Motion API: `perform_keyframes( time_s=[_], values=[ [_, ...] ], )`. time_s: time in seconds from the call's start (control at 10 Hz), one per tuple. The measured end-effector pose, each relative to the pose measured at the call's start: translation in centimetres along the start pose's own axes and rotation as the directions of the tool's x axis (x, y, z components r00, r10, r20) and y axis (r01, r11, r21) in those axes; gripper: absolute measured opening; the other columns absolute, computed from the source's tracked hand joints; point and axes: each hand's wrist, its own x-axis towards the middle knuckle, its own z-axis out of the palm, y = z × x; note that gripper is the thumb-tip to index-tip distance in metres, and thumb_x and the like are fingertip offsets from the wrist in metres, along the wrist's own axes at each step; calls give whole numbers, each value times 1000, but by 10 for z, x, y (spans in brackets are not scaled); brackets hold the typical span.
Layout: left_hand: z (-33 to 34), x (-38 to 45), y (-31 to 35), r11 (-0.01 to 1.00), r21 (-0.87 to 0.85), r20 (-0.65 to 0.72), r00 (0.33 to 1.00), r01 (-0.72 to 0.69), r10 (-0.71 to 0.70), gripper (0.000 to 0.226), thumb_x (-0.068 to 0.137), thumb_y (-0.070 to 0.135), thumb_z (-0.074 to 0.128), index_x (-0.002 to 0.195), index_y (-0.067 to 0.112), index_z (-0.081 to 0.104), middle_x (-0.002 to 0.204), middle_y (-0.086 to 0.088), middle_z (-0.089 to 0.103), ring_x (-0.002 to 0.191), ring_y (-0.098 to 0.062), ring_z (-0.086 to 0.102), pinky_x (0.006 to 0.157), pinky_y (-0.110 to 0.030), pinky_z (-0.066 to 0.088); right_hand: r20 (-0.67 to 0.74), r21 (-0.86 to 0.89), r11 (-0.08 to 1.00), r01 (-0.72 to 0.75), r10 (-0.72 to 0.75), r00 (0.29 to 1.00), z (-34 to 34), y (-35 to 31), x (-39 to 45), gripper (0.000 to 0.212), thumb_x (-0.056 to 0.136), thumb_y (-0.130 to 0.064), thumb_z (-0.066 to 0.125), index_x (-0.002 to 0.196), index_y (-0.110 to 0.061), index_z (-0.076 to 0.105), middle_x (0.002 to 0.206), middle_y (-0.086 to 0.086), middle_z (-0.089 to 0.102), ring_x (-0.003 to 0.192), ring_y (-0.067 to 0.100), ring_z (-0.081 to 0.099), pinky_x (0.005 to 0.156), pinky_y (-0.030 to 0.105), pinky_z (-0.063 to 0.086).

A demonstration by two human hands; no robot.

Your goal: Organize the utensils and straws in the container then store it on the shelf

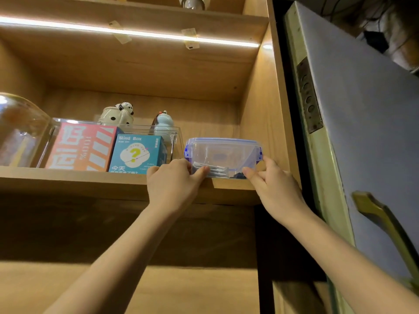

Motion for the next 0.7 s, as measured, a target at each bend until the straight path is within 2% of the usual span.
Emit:
perform_keyframes(
  time_s=[0.1,0.2,0.3,0.4,0.5,0.6,0.7],
  values=[
    [-4,2,1,999,12,74,996,41,-42,47,87,56,42,94,16,66,91,-5,68,93,-25,59,93,-40,35,15,-16,1000,-18,18,1000,-1,-2,1,54,95,-44,40,136,-9,33,100,2,66,87,18,51,59,25,32],
    [-8,2,3,998,15,131,990,58,-60,45,88,55,41,93,16,64,87,-3,66,91,-24,59,94,-41,35,66,-43,998,-41,44,997,-3,-4,1,53,96,-44,36,135,-10,31,74,-5,52,80,18,51,54,25,32],
    [-17,3,4,999,-12,250,967,43,-39,42,90,51,41,93,15,63,90,-5,67,86,-21,57,92,-41,40,198,0,996,-86,85,977,-13,-8,2,45,97,-40,37,133,-13,32,82,0,55,79,19,55,52,21,34],
    [-34,4,6,990,-138,326,945,41,6,42,91,41,47,94,4,66,89,-13,68,76,-19,58,65,-29,46,290,64,991,-122,98,952,-35,-16,2,26,95,-31,47,119,-19,46,107,9,61,92,19,59,56,17,37],
    [-64,7,13,984,-179,344,936,-10,72,35,90,30,52,92,-1,68,78,-13,67,65,-17,55,53,-22,38,281,116,991,-70,35,959,-69,-33,-1,31,92,-23,54,122,-14,53,114,6,61,99,17,56,70,24,44],
    [-99,2,18,969,-245,349,929,-36,123,27,88,25,55,91,2,71,91,-20,70,77,-27,61,60,-26,42,128,87,995,56,-67,990,-108,-58,-11,20,91,-22,54,109,-19,62,109,1,64,99,13,56,79,26,43],
    [-124,-13,24,948,-309,198,970,-75,142,21,89,22,55,97,10,70,96,-11,70,86,-24,62,69,-28,46,-78,218,949,227,-215,973,-155,-83,-41,16,91,-23,53,100,-30,64,101,-12,66,99,3,58,82,20,47]
  ],
)
